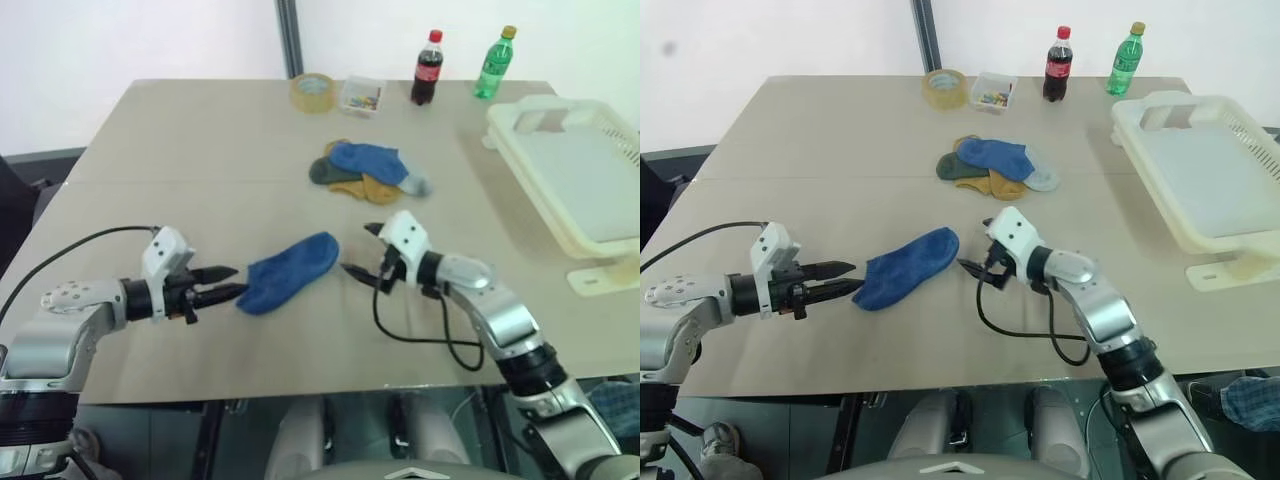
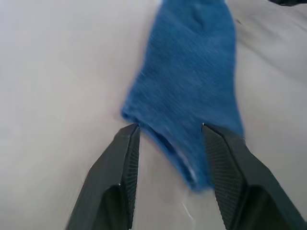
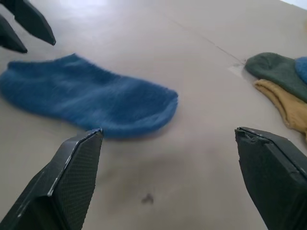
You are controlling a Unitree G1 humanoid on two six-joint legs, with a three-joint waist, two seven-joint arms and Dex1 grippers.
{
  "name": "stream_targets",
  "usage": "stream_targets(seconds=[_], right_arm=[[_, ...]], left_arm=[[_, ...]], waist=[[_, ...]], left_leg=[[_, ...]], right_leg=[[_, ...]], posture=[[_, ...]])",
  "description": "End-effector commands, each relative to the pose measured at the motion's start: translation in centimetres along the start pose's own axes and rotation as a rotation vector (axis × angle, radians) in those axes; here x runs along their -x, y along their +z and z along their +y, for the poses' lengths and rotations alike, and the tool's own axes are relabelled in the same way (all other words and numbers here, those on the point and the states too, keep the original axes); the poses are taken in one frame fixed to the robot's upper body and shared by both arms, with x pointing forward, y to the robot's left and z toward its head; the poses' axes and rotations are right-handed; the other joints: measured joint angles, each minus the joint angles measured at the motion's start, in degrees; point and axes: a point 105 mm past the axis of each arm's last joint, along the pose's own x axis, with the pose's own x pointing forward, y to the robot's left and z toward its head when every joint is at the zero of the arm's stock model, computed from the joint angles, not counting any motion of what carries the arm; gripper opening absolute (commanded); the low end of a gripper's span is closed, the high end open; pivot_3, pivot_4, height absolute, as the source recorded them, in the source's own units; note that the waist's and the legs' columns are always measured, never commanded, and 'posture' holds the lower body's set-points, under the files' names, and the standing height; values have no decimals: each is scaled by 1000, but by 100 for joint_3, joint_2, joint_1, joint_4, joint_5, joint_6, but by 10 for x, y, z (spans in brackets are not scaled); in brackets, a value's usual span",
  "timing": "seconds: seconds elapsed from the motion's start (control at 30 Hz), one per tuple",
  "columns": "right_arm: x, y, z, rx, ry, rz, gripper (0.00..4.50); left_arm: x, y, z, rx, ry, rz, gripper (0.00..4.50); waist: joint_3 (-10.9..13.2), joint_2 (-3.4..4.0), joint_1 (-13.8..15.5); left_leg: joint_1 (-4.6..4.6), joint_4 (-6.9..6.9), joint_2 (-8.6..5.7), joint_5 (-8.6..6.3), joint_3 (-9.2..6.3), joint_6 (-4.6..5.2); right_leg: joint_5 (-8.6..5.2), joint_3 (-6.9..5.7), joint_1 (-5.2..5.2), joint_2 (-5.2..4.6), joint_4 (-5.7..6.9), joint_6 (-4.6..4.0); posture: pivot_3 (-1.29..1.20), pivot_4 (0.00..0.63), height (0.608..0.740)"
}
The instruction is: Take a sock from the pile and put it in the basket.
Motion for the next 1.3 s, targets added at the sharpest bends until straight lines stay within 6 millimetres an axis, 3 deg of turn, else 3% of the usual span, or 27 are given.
stream_targets(seconds=[0.03,0.17,0.23,0.27,0.43,0.53,0.6,0.77,0.87,0.97,1.03,1.07,1.17,1.3], right_arm=[[-15,0,2,-58,36,3,4500],[-31,-6,4,-70,53,31,4500],[-36,-11,3,-61,41,56,3963],[-38,-13,4,-56,48,60,3751],[-28,-17,6,-52,75,86,1612],[-9,-22,7,-69,56,122,459],[3,-25,8,-86,28,148,149],[24,-29,9,-103,-111,208,149],[31,-28,8,-147,-164,213,149],[35,-26,10,-158,-159,210,857],[38,-21,4,-101,-188,193,1716],[40,-17,2,-67,-194,177,2385],[54,-3,-1,14,-167,108,2385],[78,6,-5,78,-148,50,2385]], left_arm=[[0,-1,-3,2,61,-12,2055],[-3,-16,-16,55,89,1,2055],[-5,-22,-20,77,105,7,2133],[-5,-24,-23,82,103,6,1855],[-11,-29,-27,84,90,11,189],[-17,-26,-22,31,76,18,0],[-25,-19,-18,0,48,7,0],[-43,7,-14,-86,-102,-27,0],[-49,11,-9,-71,-155,-18,0],[-54,14,-3,-47,-161,-22,789],[-57,18,4,-36,-107,-52,1606],[-57,22,7,-12,-82,-80,2254],[-48,21,2,63,-67,-114,2254],[-50,1,-6,108,-3,-66,2254]], waist=[[0,0,0],[-1,-2,-5],[-1,-1,-1],[-1,-1,-2],[-2,0,3],[-4,3,45],[-5,5,43],[-10,4,32],[-10,3,4],[-10,2,3],[-9,0,11],[-9,-1,17],[-5,-5,18],[-6,-5,21]], left_leg=[[-1,-2,0,1,6,-1],[-4,-7,-2,1,16,-1],[-4,-9,-2,1,14,-1],[-2,-11,-1,1,15,-1],[4,-13,-2,-1,11,1],[5,-13,-5,-2,7,1],[5,-13,-7,-2,7,0],[2,-13,-8,-3,4,5],[1,-13,-7,-2,9,6],[1,-13,-5,-2,15,7],[-1,-14,-6,-3,14,9],[-2,-14,-6,-4,16,11],[-3,-13,-7,-4,15,12],[-6,-13,-5,-5,13,13]], right_leg=[[0,5,-3,0,0,1],[1,13,-11,-1,-4,3],[1,12,-12,-3,-3,2],[1,13,-12,-3,-3,2],[1,12,-11,-4,2,0],[1,8,-12,-8,2,-2],[1,6,-12,-11,2,-2],[2,3,-9,-7,6,-4],[2,9,-12,-1,5,-3],[2,15,-15,7,4,-1],[3,13,-16,8,3,2],[3,15,-16,7,2,3],[3,15,-15,6,1,4],[13,17,-17,6,-5,24]], posture=[[0,150,740],[0,150,740],[0,150,740],[0,150,740],[0,150,740],[0,150,740],[0,150,740],[0,150,740],[0,150,740],[0,150,740],[0,150,740],[0,150,740],[0,150,740],[0,150,740]])
